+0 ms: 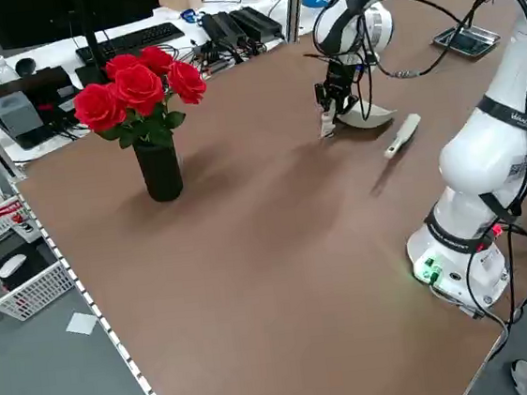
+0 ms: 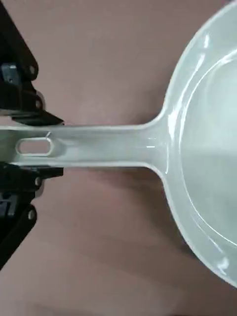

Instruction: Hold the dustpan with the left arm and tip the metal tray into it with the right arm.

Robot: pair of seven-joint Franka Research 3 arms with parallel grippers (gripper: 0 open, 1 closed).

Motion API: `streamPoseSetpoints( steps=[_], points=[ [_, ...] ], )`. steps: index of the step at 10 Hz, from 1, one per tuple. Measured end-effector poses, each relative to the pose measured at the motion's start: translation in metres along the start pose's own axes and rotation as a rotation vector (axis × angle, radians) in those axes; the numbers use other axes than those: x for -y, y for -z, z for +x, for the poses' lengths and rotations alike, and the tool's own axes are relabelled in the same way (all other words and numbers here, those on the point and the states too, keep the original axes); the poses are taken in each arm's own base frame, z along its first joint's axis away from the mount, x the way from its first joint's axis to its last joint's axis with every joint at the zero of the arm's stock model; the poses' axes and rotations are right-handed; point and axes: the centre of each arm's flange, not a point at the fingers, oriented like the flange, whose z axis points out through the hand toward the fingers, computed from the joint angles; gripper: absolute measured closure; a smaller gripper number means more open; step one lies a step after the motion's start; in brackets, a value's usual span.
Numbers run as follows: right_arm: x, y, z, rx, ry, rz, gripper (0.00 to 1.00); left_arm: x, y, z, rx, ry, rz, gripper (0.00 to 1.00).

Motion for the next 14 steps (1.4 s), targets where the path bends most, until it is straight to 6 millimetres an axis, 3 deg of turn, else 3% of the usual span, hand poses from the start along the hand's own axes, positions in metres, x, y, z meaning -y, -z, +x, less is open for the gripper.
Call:
streamPoseSetpoints(
  steps=[2,4,5,8,11,12,14],
  points=[
    [0.0,0.001,0.0,-0.005,0.0,-0.001,0.0,0.0,0.0,0.0,0.0,0.014,0.0,0.28],
    [0.0,0.001,0.0,-0.006,0.0,-0.001,0.0,0.0,0.011,-0.002,0.004,0.04,0.004,0.15],
    [0.0,0.001,0.0,-0.006,0.0,-0.001,0.0,0.001,0.027,-0.006,0.004,0.081,0.015,0.06],
    [0.001,0.003,-0.001,-0.009,0.001,-0.001,0.0,0.001,0.087,-0.026,-0.065,0.444,0.038,0.01],
    [0.001,0.004,-0.002,-0.011,0.002,-0.003,0.0,0.028,0.123,-0.074,-0.088,0.864,0.027,0.01],
    [0.001,0.004,-0.002,-0.012,0.002,-0.008,0.0,0.039,0.146,-0.086,-0.065,0.949,0.009,0.01],
    [0.001,0.004,-0.001,-0.019,0.005,-0.02,0.0,0.057,0.22,-0.107,-0.043,1.099,-0.031,0.01]
  ],
)
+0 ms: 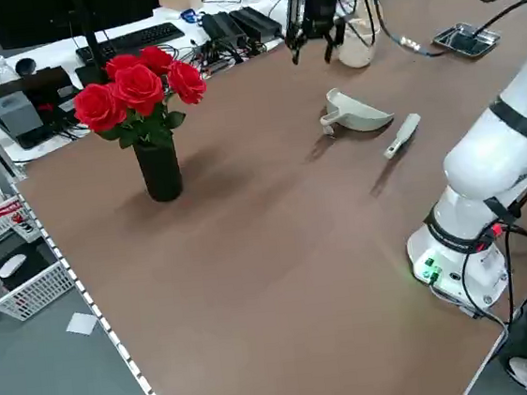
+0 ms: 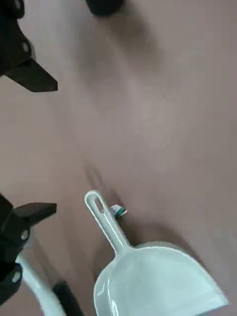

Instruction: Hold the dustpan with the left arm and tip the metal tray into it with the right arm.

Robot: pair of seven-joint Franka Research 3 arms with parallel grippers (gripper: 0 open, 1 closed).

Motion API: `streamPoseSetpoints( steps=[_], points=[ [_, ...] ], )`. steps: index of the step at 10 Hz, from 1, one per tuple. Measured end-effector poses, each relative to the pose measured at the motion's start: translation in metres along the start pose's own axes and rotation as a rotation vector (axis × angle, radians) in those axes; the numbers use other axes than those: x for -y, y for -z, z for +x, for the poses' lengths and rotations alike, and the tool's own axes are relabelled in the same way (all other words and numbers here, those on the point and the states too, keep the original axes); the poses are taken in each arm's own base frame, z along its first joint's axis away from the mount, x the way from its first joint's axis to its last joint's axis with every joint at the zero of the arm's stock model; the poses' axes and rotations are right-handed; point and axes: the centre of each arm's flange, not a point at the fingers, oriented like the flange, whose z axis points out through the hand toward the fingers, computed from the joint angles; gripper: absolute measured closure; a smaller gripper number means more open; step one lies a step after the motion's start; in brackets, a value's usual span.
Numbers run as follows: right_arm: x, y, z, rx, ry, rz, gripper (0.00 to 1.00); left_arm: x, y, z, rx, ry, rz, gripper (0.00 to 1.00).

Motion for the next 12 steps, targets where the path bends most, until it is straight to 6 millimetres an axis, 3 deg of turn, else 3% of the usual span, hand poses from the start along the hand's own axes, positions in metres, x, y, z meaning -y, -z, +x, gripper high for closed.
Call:
streamPoseSetpoints(
  steps=[4,6,8,12],
  points=[
    [0.004,0.001,0.0,-0.005,0.008,-0.009,0.0,0.056,0.164,-0.02,-0.098,0.229,-0.091,0.01],
    [0.004,0.001,0.0,-0.005,0.009,-0.009,0.0,0.06,0.218,-0.034,-0.141,0.32,-0.105,0.01],
    [0.004,0.001,0.0,-0.006,0.009,-0.01,0.0,0.059,0.224,-0.038,-0.115,0.329,-0.109,0.01],
    [0.005,0.001,0.0,-0.006,0.01,-0.01,0.0,0.063,0.188,-0.012,-0.035,0.326,-0.149,0.01]
  ],
)
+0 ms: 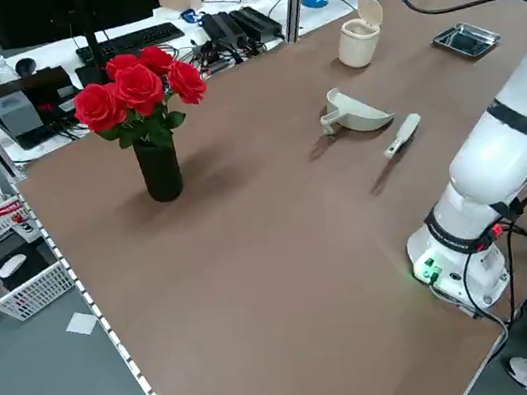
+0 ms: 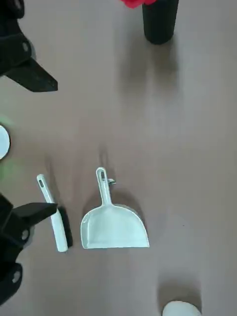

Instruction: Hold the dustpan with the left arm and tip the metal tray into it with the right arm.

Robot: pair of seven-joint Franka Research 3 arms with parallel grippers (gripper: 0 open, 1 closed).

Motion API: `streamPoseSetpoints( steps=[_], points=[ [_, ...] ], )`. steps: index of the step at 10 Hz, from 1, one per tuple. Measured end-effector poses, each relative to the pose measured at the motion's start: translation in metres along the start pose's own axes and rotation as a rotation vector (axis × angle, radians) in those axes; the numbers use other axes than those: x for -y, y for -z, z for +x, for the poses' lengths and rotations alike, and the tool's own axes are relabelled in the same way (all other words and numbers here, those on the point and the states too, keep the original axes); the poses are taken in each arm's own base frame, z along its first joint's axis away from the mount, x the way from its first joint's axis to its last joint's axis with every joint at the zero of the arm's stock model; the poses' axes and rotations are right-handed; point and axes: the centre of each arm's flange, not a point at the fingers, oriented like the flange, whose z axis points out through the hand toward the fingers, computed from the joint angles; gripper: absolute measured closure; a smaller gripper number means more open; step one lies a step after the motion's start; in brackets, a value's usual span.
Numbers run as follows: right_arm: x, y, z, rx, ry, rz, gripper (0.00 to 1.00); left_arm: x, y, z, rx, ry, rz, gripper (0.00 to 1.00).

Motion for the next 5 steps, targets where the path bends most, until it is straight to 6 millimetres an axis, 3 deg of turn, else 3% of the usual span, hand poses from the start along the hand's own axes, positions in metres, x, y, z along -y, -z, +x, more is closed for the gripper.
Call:
streamPoseSetpoints(
  steps=[5],
  points=[
    [0.0,0.0001,0.0001,-0.001,0.0,0.0,0.0,0.0043,-0.0072,0.0104,-0.014,0.007,0.024,0.02]
  ],
)
